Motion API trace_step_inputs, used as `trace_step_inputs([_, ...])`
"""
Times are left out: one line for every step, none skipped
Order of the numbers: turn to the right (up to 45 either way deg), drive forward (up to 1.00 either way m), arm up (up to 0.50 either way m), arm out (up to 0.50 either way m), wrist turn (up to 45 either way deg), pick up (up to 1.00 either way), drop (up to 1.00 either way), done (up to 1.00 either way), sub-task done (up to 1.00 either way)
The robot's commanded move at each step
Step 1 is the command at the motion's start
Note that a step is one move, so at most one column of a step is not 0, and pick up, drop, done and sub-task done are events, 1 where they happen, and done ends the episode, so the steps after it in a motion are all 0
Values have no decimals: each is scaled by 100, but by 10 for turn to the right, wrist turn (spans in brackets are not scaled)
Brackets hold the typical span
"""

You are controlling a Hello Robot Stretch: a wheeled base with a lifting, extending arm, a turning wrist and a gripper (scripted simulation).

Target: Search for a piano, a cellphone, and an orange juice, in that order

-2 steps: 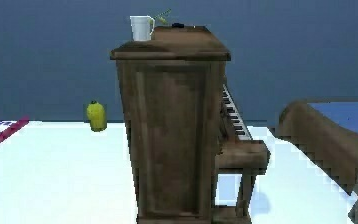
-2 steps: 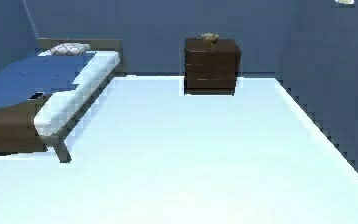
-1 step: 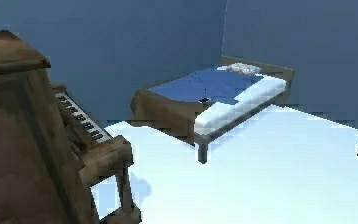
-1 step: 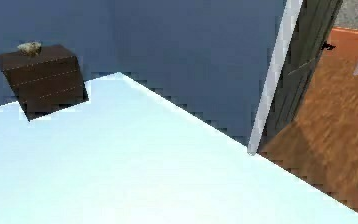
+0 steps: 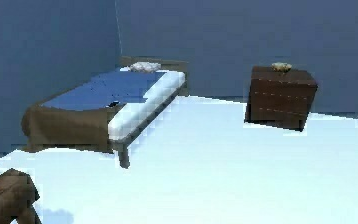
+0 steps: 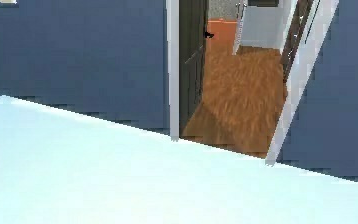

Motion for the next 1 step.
trace_step_inputs([0,80,0,0,0,0,0,0,0])
